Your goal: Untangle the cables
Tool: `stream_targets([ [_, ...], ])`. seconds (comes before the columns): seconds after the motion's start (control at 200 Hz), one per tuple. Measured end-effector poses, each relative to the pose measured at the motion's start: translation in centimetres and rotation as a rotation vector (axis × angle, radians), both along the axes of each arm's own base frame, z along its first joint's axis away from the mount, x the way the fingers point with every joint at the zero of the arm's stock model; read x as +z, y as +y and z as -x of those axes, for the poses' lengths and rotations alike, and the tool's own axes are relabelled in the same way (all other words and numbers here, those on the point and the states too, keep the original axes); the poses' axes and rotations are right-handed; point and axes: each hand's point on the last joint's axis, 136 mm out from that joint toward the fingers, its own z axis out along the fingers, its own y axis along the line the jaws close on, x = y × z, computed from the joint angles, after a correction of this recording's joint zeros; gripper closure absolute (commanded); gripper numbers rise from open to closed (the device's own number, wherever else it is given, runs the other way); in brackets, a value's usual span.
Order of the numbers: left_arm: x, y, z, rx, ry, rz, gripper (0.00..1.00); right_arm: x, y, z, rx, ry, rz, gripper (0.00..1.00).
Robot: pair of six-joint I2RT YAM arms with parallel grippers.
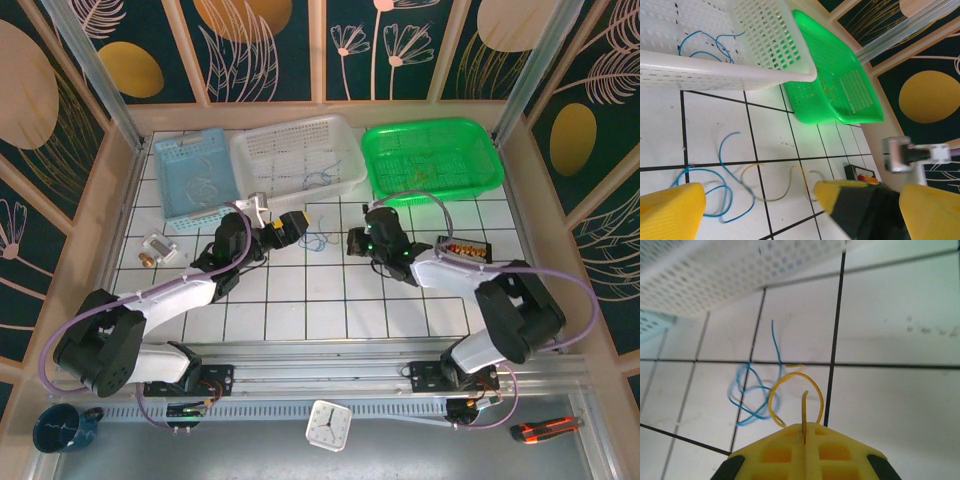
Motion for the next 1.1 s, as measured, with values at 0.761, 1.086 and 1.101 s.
stream_targets([
  [0.761,0.0,-1.0,0.3,-0.056,0.002,0.017,0.01,13.9,0.5,3.0,0.187,-0.238,-0.29,1.0],
  [1.086,-0.2,-1.2,0.4,-0.072,0.009,0.019,0.01,15.3,1.9,4.0,0.276,-0.254,-0.381,1.0],
  [1.101,-0.2,-1.2,0.4,-0.072,0.01,0.018,0.01,15.4,2.0,4.0,0.28,-0.257,-0.389,1.0],
])
